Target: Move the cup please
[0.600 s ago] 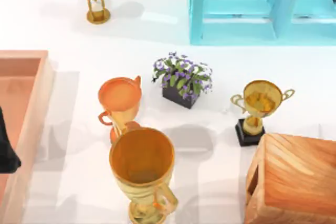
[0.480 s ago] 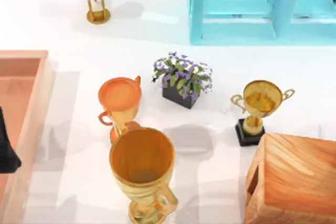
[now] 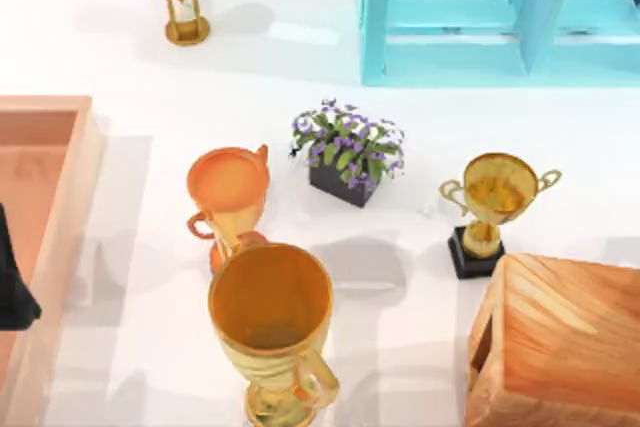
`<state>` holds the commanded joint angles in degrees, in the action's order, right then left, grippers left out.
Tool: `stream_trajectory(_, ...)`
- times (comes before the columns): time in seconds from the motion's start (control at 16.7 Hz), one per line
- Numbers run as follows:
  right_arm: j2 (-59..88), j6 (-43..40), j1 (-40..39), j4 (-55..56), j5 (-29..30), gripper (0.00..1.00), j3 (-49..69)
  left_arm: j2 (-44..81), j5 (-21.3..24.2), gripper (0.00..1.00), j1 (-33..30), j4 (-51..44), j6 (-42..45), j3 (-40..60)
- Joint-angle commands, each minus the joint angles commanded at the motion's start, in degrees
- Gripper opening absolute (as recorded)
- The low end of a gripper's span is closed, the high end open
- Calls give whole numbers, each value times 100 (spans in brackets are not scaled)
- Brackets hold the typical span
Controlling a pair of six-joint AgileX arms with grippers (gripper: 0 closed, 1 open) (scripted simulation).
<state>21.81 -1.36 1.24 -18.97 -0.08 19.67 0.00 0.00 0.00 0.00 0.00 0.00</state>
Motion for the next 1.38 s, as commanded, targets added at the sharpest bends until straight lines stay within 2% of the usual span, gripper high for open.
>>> stream_trajectory(0.42, 3896, -157, 199, -2911, -12, 100, 2839, 0, 0, 100, 0, 0, 0, 0)
stream_trajectory(0.78, 6259, -277, 339, -4794, -2, 100, 4784, 0, 0, 100, 0, 0, 0, 0)
stream_trajectory(1.02, 6943, -313, 384, -5349, 9, 100, 5421, 0, 0, 100, 0, 0, 0, 0)
stream_trajectory(1.38, 6965, -309, 360, -5345, 9, 100, 5421, 0, 0, 100, 0, 0, 0, 0)
